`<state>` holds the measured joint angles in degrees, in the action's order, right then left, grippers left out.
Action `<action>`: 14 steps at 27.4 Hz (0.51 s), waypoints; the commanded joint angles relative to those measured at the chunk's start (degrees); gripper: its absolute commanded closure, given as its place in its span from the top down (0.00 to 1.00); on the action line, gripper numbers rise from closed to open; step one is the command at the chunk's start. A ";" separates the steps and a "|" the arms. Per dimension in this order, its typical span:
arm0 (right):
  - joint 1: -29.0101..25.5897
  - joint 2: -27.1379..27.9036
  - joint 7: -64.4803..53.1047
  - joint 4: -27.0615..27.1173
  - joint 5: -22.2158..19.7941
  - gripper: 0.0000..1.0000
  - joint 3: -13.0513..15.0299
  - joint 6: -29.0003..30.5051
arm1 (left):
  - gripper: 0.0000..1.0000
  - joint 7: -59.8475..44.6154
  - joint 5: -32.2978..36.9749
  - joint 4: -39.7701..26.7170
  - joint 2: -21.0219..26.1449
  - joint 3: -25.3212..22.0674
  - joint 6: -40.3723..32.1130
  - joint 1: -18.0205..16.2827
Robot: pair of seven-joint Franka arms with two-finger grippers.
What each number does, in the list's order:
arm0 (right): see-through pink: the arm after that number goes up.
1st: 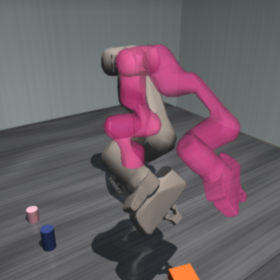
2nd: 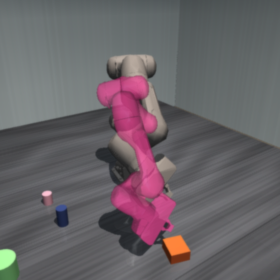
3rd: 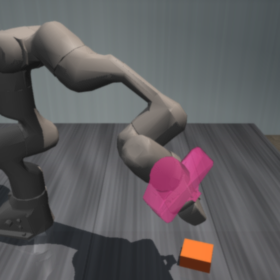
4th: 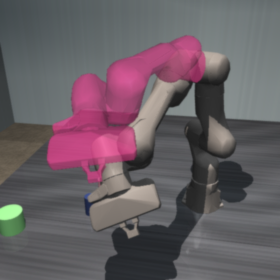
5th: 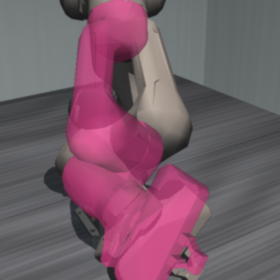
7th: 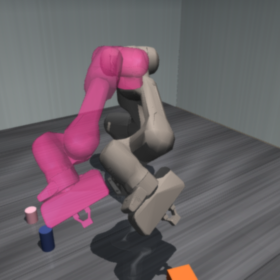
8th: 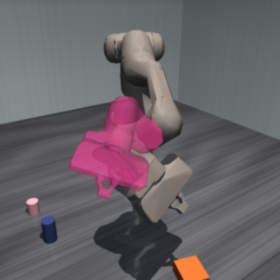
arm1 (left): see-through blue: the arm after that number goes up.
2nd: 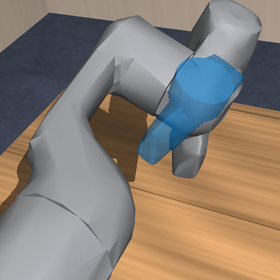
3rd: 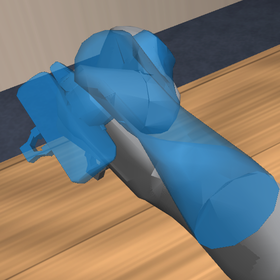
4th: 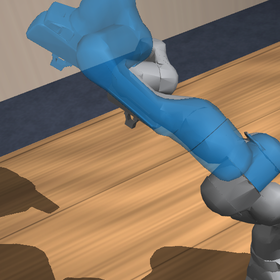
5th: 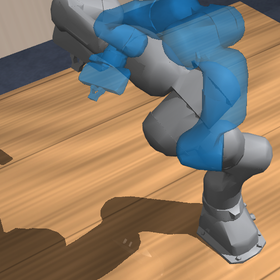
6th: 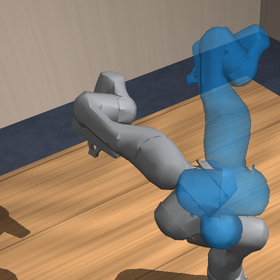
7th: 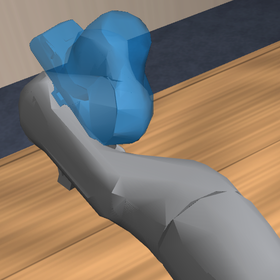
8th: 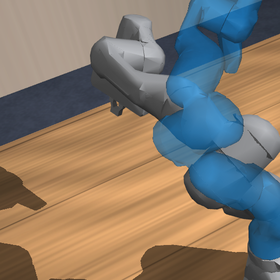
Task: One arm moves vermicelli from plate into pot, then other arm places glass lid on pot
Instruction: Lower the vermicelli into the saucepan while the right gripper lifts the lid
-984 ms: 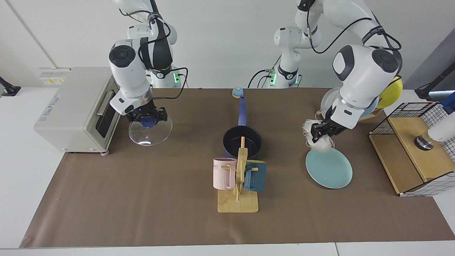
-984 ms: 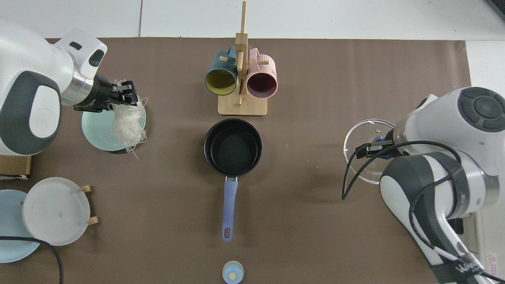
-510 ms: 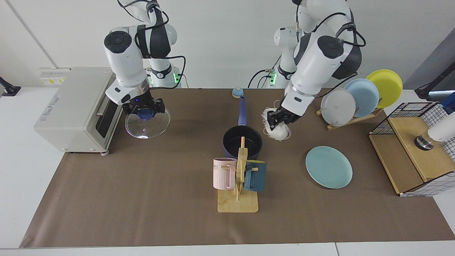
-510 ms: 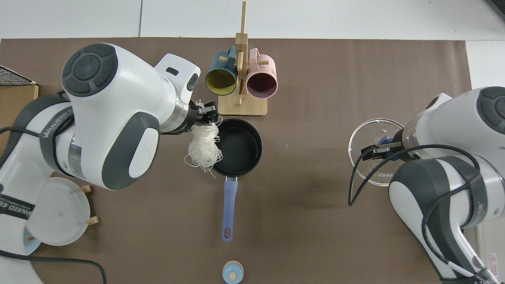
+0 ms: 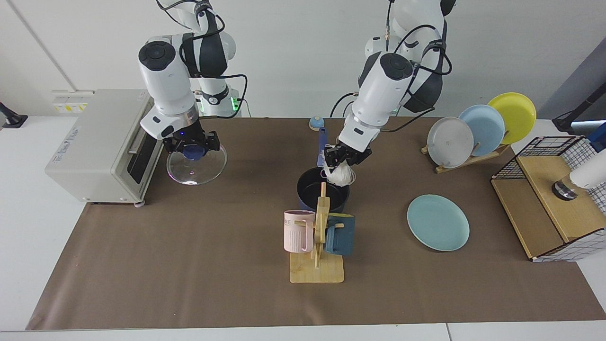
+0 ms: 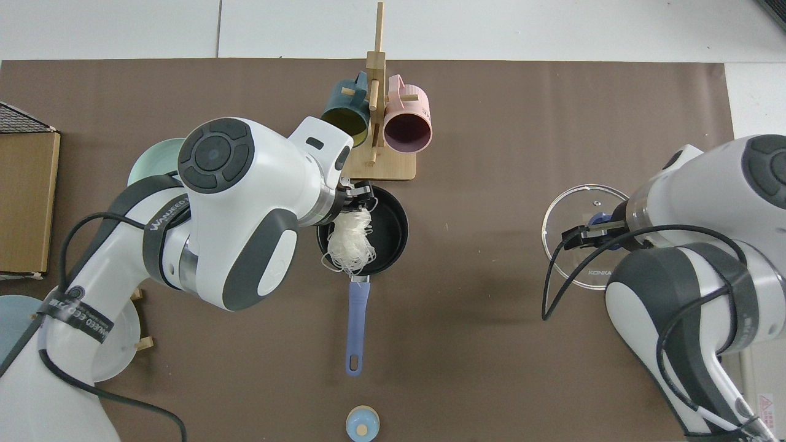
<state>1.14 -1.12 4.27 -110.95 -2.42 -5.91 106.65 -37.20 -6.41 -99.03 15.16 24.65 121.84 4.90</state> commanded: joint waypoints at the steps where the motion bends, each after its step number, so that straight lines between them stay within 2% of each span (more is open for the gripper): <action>1: -0.78 0.07 -1.99 0.91 0.66 0.06 -0.24 -0.74 | 0.00 -0.24 0.17 -1.17 2.24 0.57 4.28 0.19; 9: -0.70 -0.02 -1.90 0.47 0.66 0.05 -0.24 -0.30 | 0.00 -2.00 4.21 -2.04 5.23 1.27 6.65 0.55; 14: -0.70 0.07 -1.81 0.03 0.75 0.05 -0.24 0.05 | 0.00 -2.26 6.05 -4.32 7.08 1.27 10.60 0.63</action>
<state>1.14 -0.97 4.27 -110.96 -2.41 -5.90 106.65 -37.80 -3.28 -100.73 21.61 25.99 128.41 5.10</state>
